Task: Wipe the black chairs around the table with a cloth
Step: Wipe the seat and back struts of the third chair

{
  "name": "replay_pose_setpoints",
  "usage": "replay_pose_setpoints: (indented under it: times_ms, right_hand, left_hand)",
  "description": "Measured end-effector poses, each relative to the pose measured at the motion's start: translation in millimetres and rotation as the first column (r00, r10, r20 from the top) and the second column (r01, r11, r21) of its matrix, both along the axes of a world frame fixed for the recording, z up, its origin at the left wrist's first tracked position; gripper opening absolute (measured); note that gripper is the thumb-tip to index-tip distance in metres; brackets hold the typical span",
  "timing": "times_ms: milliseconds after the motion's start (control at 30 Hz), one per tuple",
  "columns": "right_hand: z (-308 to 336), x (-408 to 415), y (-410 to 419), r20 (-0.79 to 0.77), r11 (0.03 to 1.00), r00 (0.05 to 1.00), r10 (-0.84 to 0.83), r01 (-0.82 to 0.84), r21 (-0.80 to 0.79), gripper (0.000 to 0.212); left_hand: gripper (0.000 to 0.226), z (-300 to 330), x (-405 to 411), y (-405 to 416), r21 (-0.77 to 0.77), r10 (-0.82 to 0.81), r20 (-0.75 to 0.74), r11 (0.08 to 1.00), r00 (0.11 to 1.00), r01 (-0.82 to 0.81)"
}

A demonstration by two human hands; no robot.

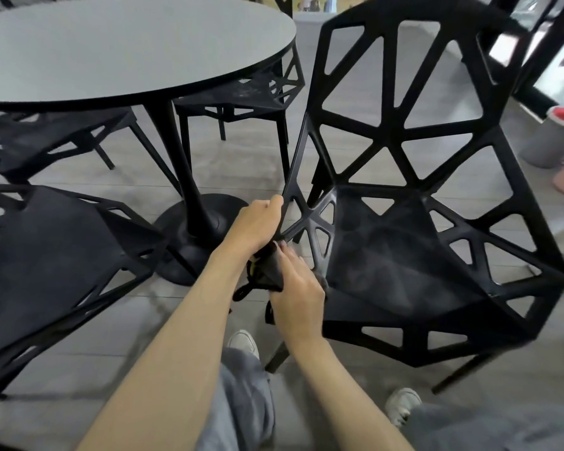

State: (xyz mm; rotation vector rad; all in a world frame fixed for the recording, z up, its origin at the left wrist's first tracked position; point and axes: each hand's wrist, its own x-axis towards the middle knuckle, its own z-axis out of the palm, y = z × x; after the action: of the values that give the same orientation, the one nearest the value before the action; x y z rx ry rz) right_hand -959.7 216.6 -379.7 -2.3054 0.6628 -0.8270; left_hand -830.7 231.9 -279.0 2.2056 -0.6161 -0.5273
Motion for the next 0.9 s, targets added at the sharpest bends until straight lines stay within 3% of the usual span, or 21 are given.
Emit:
replay_pose_setpoints:
  times_ms: [100, 233, 433, 533, 633, 700, 800, 867, 900]
  right_hand:
    - [-1.4, -25.7, -23.1, -0.066, 0.990, 0.992, 0.110, -0.115, -0.084, 0.084]
    - [4.8, -17.7, -42.0, -0.100, 0.984, 0.986, 0.137, -0.147, -0.105, 0.079]
    - [5.5, 40.4, -83.8, -0.300, 0.984, 0.939, -0.169, 0.181, 0.010, 0.055]
    - [8.4, 39.5, -74.7, -0.299, 0.981, 0.939, -0.173, 0.191, 0.034, 0.044]
    - [7.7, 11.0, -60.4, -0.190, 0.995, 0.982, -0.020, 0.039, 0.094, 0.015]
    - [5.5, -8.7, -52.9, -0.065, 0.993, 0.993, 0.101, -0.097, 0.062, 0.013]
    - [-3.3, -12.3, -60.5, -0.085, 0.977, 0.980, 0.182, -0.190, -0.096, 0.034]
    - [-6.8, 1.0, -77.0, -0.167, 0.987, 0.982, 0.086, -0.107, -0.118, 0.062]
    - [-3.5, 9.9, -85.0, -0.174, 0.996, 0.985, 0.008, -0.022, -0.082, 0.064]
  left_hand:
    - [0.046, 0.9, 0.2, -1.7, 0.000, -0.013, 0.004, 1.000, 1.000, 0.013]
    - [0.048, -0.2, -3.1, -8.0, -0.033, -0.004, 0.025, 0.999, 1.000, 0.004]
    - [0.042, -4.7, 0.8, -5.7, -0.060, 0.032, 0.008, 0.998, 0.999, -0.032]
    - [0.045, -3.7, 0.8, -7.4, -0.065, 0.029, 0.042, 0.998, 0.999, -0.026]
    - [0.050, -3.2, 4.0, -10.8, -0.058, 0.035, 0.088, 0.998, 0.996, -0.030]
    - [0.052, -2.7, 6.4, -12.6, -0.059, 0.043, 0.117, 0.998, 0.992, -0.036]
    - [0.054, -3.9, 9.1, -14.1, -0.064, 0.064, 0.135, 0.996, 0.989, -0.056]
    - [0.055, -5.5, 9.2, -14.4, -0.067, 0.071, 0.140, 0.996, 0.988, -0.062]
    - [0.055, -6.2, 8.4, -14.2, -0.072, 0.068, 0.138, 0.996, 0.988, -0.058]
